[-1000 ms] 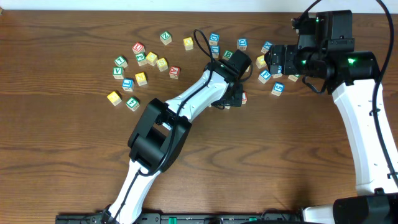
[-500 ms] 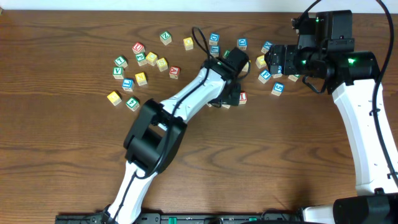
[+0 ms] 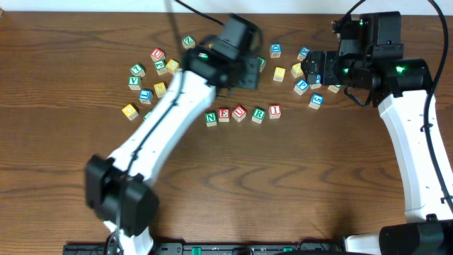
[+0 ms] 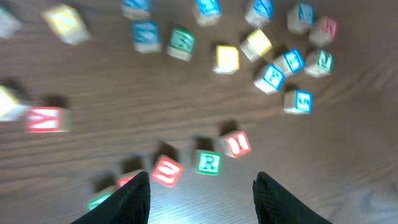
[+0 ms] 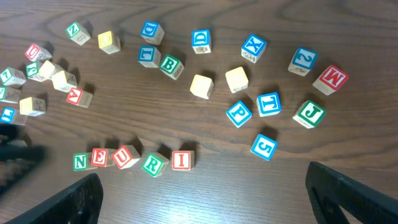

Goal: Spell out NEURIPS
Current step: 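Lift the left gripper away and move it back toward the block arc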

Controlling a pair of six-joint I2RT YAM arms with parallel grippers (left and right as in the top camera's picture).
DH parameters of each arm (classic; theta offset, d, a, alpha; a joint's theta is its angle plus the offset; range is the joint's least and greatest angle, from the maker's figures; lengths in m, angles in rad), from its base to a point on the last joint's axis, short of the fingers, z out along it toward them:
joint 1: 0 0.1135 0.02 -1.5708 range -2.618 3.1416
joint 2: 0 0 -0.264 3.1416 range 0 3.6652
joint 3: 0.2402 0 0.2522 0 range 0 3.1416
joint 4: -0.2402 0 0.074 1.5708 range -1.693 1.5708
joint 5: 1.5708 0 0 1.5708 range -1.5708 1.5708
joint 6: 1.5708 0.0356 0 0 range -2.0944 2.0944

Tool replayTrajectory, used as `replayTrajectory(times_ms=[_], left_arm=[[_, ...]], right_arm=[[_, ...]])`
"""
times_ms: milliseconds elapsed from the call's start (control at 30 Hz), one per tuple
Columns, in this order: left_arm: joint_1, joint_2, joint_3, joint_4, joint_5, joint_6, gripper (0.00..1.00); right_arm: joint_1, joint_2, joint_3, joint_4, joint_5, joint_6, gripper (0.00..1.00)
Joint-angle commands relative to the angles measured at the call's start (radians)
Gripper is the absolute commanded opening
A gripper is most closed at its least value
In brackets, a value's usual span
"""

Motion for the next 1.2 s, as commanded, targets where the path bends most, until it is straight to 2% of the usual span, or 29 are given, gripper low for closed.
replayTrajectory(times_ms=[0,433,1167], left_arm=[[0.071,-0.058,0.015,-0.036,0.002,0.024,0.53],[0.24,-0.087,0.015,-0.169,0.001,0.024,0.53],[0.254,-0.087,0.015,-0.159,-0.069,0.025,0.53]], right_arm=[[-0.008,0.003,0.022,0.0,-0.006,0.012,0.99],[-0.008,0.003,0.022,0.057,-0.006,0.012,0.99],[-0.008,0.086,0.022,0.122,-0.007,0.058,0.99]])
